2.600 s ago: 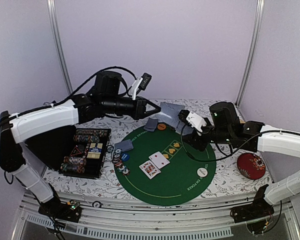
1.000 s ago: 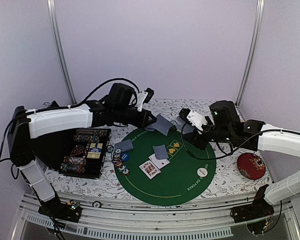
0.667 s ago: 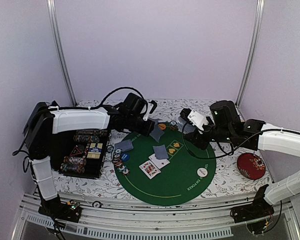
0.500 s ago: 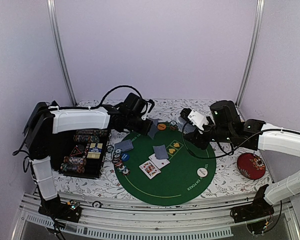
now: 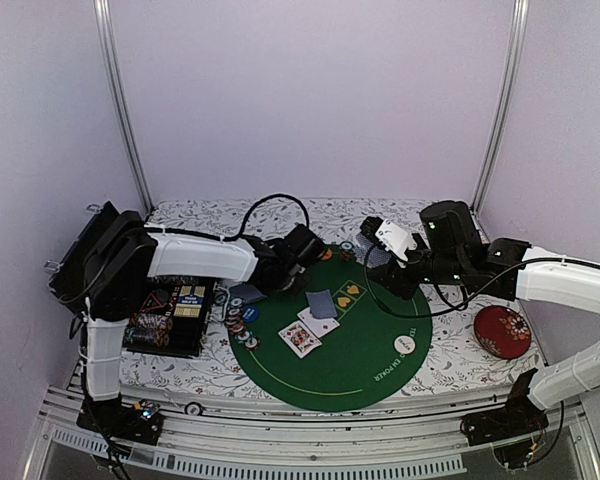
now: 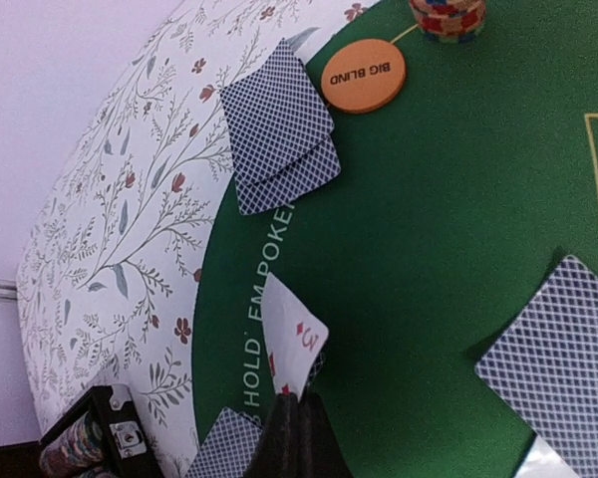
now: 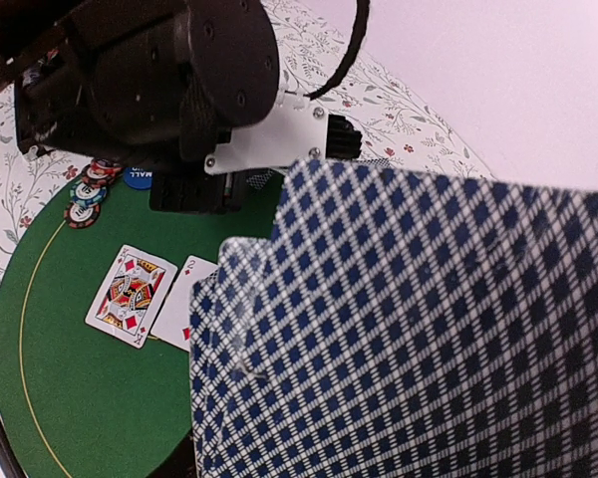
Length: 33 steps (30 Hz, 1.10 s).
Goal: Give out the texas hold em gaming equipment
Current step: Flop the poker card onto the poker table mat.
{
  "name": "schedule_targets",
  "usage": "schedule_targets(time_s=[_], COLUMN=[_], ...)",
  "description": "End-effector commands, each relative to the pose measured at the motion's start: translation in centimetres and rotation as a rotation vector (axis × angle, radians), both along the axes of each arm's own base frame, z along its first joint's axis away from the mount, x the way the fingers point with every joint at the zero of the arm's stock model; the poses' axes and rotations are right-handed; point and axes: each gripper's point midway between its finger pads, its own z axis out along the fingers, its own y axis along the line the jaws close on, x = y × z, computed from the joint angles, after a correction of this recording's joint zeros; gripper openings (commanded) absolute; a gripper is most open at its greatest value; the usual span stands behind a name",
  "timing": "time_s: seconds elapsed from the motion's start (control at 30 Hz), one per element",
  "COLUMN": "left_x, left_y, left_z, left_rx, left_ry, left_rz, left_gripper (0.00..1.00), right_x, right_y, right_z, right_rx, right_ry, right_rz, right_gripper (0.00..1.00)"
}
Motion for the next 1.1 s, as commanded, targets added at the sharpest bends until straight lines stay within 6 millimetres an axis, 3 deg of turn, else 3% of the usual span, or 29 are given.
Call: schedule_targets(time_s=[0.0, 0.13, 0.3, 0.63, 0.77, 0.9, 1.07], left_x=[-0.1, -2.1, -4.8, -2.5, -3.2, -4.7, -4.4], left_y=[-0.1, -1.8, -3.8, -1.8, -2.8, -3.4, -2.0], left_z=[0.2, -2.3, -5.0, -6.4, -6.2, -5.4, -3.4], left_rx=[0.18, 0.242, 0.122, 0.103, 0.004, -0.097, -0.242], left_ry=[-0.086, -0.026, 0.14, 0.175, 0.24, 0.302, 0.363], left_rz=[-0.011, -0.106, -0.206, -0.102, -0.14, -0.173, -0.113], left_gripper=[0.0, 0.0, 0.0, 0.0, 0.01, 0.26, 0.38], right_x=[0.1, 0.0, 0.0, 0.0, -0.1, -0.2, -0.3], right_y=[0.2, 0.2, 0.2, 0.3, 0.1, 0.1, 0.2], right_z=[1.3, 1.4, 1.3, 1.5, 1.4, 1.4, 1.3], right_rx=[0.038, 0.04, 0.039, 0.042, 0.039, 0.043, 0.045], right_ry=[-0.011, -0.014, -0.011, -0.014, -0.011, -0.009, -0.005], right_rz=[0.002, 0.004, 0.004, 0.009, 0.007, 0.009, 0.016], right_gripper=[0.44, 0.44, 0.44, 0.44, 0.44, 0.44, 0.44])
